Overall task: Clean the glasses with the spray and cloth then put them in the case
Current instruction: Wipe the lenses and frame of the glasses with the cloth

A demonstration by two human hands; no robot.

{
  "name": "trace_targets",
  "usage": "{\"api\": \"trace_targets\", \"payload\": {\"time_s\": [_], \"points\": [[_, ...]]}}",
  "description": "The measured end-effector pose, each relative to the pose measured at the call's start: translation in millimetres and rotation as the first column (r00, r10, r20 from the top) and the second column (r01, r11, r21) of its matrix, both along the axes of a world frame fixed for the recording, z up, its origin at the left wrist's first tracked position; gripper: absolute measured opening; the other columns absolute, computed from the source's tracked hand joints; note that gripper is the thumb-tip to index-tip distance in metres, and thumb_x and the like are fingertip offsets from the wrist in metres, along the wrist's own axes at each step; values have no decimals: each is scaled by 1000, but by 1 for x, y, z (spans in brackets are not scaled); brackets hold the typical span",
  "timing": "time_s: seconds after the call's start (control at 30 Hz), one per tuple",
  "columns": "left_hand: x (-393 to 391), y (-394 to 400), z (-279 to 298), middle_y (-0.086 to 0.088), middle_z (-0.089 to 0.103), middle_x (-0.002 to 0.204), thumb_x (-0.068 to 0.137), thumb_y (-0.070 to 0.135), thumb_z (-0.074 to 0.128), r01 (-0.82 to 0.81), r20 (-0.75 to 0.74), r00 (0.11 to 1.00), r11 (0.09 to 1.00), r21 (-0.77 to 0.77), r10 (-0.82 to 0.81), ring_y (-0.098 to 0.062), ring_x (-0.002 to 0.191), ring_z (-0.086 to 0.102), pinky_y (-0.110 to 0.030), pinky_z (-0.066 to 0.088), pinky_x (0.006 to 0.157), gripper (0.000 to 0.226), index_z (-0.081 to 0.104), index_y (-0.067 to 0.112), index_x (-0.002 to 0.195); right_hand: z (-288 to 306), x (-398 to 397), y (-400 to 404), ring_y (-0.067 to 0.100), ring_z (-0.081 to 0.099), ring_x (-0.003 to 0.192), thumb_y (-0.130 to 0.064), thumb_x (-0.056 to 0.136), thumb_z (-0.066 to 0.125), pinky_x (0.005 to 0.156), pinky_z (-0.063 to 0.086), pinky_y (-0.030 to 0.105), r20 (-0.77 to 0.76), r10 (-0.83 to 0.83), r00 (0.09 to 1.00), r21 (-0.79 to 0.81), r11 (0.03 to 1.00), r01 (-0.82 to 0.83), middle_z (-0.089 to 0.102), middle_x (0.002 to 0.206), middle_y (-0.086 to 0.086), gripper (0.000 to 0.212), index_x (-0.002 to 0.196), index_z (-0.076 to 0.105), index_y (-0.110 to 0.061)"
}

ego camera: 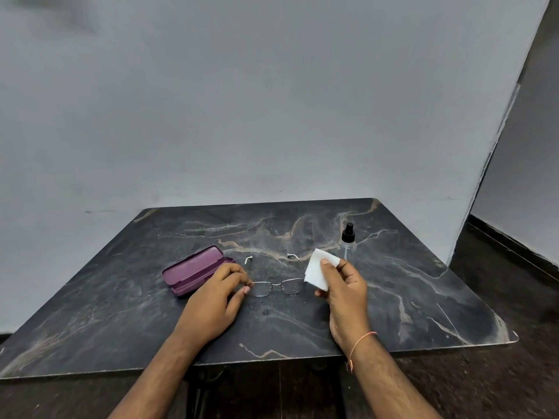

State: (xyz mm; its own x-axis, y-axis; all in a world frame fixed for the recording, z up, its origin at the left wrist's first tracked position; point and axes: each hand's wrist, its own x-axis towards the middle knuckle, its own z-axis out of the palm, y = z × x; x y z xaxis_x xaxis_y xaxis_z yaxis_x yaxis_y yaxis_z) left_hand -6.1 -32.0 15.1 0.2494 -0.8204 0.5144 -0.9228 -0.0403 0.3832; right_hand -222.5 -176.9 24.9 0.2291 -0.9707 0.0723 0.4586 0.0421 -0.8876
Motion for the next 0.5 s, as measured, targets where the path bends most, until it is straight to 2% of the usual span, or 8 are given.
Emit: {"api": "trace_targets", "payload": {"time_s": [0.13, 0.27, 0.33, 0.4, 0.5], "points": [[-2, -1, 0, 31, 54, 127, 109, 34, 61, -12, 39, 999, 999, -44, 14, 6, 111, 62, -25, 59, 84, 13, 71, 35, 116, 1, 0, 1, 16, 69, 85, -14, 99, 71, 54, 52, 26, -27, -18, 999, -26, 1000, 17, 75, 96, 5, 11, 99, 79, -21], [-4, -2, 3, 28, 60, 126, 109, 31, 63, -4, 22, 1000, 995, -100, 6, 7, 114, 62, -18, 55, 88, 12, 71, 32, 117, 3, 1, 4, 13, 67, 78, -14, 98, 73, 57, 55, 29, -112, -43, 993, -120, 992, 29, 74, 79, -4, 7, 98, 77, -20], [-5, -4, 3, 25, 63, 123, 108, 27, 65, 3, -37, 999, 990, -143, -8, 6, 113, 63, -17, 54, 91, 10, 72, 30, 115, 2, 1, 6, 10, 63, 75, -18, 97, 76, 64, 56, 33, -172, -91, 981, -216, 975, 52, 71, 78, -2, 9, 96, 78, -27], [-8, -8, 4, 22, 64, 120, 108, 23, 66, -9, -127, 992, 981, -194, -17, 4, 112, 65, -17, 54, 92, 10, 73, 28, 113, 2, 1, 10, 3, 60, 73, -17, 95, 77, 68, 54, 24, -235, -174, 956, -364, 928, 79, 69, 81, -6, 14, 94, 78, -31], [-17, -19, 8, 16, 67, 111, 106, 19, 68, -39, -257, 966, 959, -281, -37, -9, 102, 68, -21, 55, 86, 9, 73, 26, 107, 3, 0, 17, 8, 64, 74, -16, 92, 79, 65, 48, 17, -307, -324, 895, -630, 774, 64, 72, 90, -14, 21, 100, 80, -35]]}}
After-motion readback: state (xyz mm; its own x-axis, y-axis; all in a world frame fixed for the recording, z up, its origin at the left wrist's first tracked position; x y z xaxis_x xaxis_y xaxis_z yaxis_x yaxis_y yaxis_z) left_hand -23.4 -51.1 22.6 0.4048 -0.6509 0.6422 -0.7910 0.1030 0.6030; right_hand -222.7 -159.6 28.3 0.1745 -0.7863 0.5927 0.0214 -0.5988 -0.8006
